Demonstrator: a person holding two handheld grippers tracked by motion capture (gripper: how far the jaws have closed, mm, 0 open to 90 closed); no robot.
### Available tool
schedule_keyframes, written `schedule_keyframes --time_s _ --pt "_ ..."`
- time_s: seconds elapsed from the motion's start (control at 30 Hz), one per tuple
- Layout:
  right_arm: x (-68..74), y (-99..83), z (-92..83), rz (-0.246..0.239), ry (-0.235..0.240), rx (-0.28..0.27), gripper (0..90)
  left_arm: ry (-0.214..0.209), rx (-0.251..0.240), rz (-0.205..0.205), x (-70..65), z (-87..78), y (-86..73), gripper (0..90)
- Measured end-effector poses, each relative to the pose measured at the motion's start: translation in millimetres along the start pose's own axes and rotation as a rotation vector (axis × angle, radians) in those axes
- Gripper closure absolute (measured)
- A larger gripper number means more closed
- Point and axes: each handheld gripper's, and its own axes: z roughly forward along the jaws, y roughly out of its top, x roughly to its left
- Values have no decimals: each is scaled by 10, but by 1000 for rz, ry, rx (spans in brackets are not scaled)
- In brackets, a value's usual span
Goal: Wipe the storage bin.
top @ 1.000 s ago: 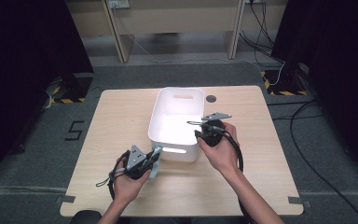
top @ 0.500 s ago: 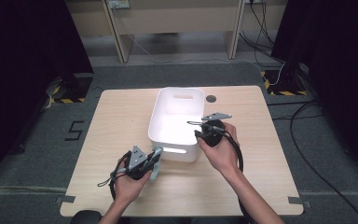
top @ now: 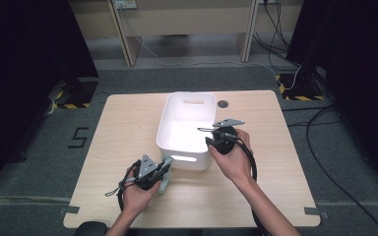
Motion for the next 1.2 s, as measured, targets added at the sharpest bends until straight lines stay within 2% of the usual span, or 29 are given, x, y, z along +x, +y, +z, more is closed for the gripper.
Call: schedule_keyframes --time_s 0.33,0.67,1.2 --pt "0 0 0 -1 0 0 662 2 60 -8 6 81 -70 799" --pt "1 -1 -1 -1 -1 0 662 -4 89 -18 17 130 -109 799" --pt "1 0 0 0 -1 0 662 -8 105 -19 -4 176 -123 799"
